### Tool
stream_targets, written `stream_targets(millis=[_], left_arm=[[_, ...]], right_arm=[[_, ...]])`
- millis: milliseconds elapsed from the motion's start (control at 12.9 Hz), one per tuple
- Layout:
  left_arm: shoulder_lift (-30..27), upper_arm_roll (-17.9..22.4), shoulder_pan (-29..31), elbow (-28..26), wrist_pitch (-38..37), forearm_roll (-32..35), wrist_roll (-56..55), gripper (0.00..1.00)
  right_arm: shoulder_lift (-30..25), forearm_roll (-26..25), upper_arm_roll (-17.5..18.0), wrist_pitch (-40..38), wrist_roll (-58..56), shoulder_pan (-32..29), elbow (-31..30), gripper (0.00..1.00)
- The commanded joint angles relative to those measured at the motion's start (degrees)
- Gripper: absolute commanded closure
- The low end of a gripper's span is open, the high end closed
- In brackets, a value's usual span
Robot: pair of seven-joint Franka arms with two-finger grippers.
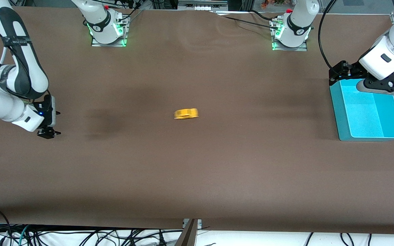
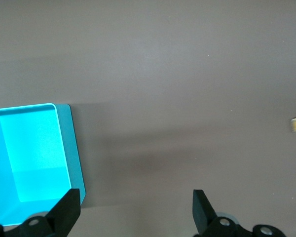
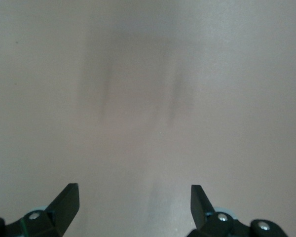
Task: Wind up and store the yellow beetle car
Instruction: 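Open the right gripper to release the car and raise it away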
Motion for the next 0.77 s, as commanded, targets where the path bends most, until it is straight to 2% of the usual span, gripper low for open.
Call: stream_targets(millis=[0, 463, 695], left_arm=[[0.6, -0.1, 0.1, 1.6, -1.4, 0.1, -0.4, 0.0], [0.5, 0.1, 0.2, 1.6, -1.4, 0.1, -0.4, 0.0], [0.5, 0.0, 0.2, 1.6, -1.7, 0.0, -0.3, 0.0]], right_arm=[[-3.0, 1.0, 0.4, -3.0, 1.7, -0.7, -0.1, 0.0], [-14.5, 1.0, 0.5, -10.3, 12.0, -0.6, 0.6, 0.0], [-17.1, 0.3, 0.6, -15.8, 18.0, -0.3, 3.6, 0.0]])
